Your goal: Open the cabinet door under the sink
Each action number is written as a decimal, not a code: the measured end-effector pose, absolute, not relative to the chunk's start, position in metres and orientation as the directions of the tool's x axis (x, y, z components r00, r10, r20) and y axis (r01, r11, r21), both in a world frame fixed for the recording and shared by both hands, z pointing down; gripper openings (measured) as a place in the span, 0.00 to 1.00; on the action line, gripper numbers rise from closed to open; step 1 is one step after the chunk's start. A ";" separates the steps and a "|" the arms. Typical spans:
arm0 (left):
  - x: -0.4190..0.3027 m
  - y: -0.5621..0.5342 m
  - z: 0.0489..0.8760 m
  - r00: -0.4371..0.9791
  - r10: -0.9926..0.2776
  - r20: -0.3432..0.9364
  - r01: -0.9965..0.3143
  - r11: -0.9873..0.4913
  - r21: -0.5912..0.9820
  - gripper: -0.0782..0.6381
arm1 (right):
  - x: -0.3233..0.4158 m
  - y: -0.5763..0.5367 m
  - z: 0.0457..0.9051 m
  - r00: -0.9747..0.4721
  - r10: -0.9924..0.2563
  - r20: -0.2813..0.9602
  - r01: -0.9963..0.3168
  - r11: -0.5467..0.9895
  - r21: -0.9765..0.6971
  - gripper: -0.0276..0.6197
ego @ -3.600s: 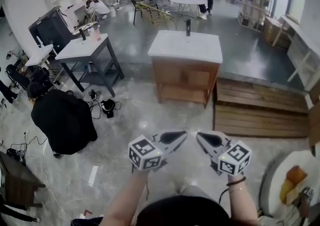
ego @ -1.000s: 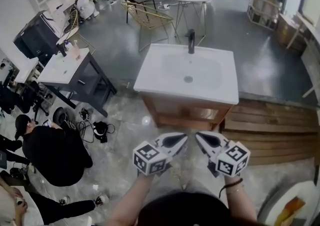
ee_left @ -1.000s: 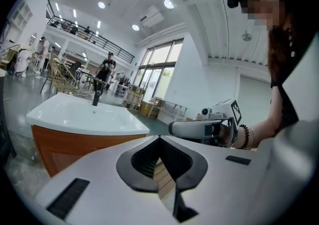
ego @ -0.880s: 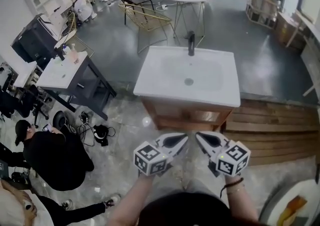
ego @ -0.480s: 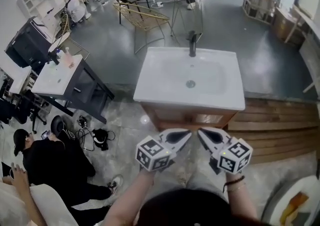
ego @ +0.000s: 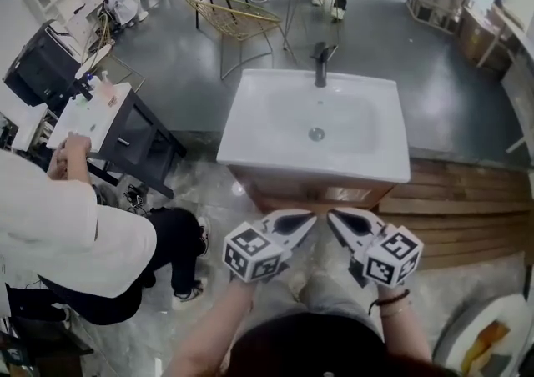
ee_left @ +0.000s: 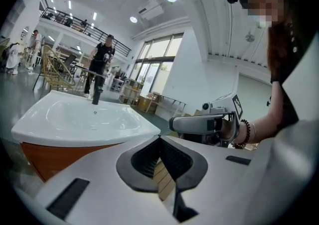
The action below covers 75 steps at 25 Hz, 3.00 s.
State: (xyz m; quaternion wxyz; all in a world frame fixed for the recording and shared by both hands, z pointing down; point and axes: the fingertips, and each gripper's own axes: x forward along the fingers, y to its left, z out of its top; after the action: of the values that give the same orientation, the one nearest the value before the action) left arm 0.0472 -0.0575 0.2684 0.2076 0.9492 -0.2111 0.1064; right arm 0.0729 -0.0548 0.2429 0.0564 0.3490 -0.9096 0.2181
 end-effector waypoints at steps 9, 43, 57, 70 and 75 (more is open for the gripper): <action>0.051 -0.064 0.276 0.873 -0.383 0.302 -0.477 -0.798 0.368 0.12 | 0.083 -0.061 0.252 -0.775 -0.555 0.301 -0.632 0.689 -0.355 0.05; 0.058 -0.124 0.432 0.829 -0.367 0.421 -0.541 -0.717 0.440 0.12 | 0.087 -0.124 0.405 -0.770 -0.492 0.406 -0.633 0.668 -0.391 0.05; 0.062 -0.132 0.514 0.811 -0.377 0.448 -0.570 -0.682 0.458 0.12 | 0.086 -0.133 0.483 -0.767 -0.488 0.416 -0.638 0.650 -0.414 0.05; 0.064 -0.142 0.565 0.806 -0.357 0.473 -0.569 -0.689 0.449 0.12 | 0.095 -0.142 0.532 -0.731 -0.528 0.432 -0.681 0.590 -0.433 0.05; 0.063 -0.152 0.583 0.788 -0.386 0.480 -0.597 -0.671 0.440 0.12 | 0.093 -0.150 0.545 -0.728 -0.534 0.430 -0.685 0.571 -0.452 0.05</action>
State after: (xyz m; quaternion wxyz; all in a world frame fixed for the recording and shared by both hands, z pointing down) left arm 0.0635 -0.1517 0.5831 0.2994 0.8968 -0.2739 0.1763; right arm 0.0934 -0.1498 0.5450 0.1236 0.3473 -0.8777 0.3063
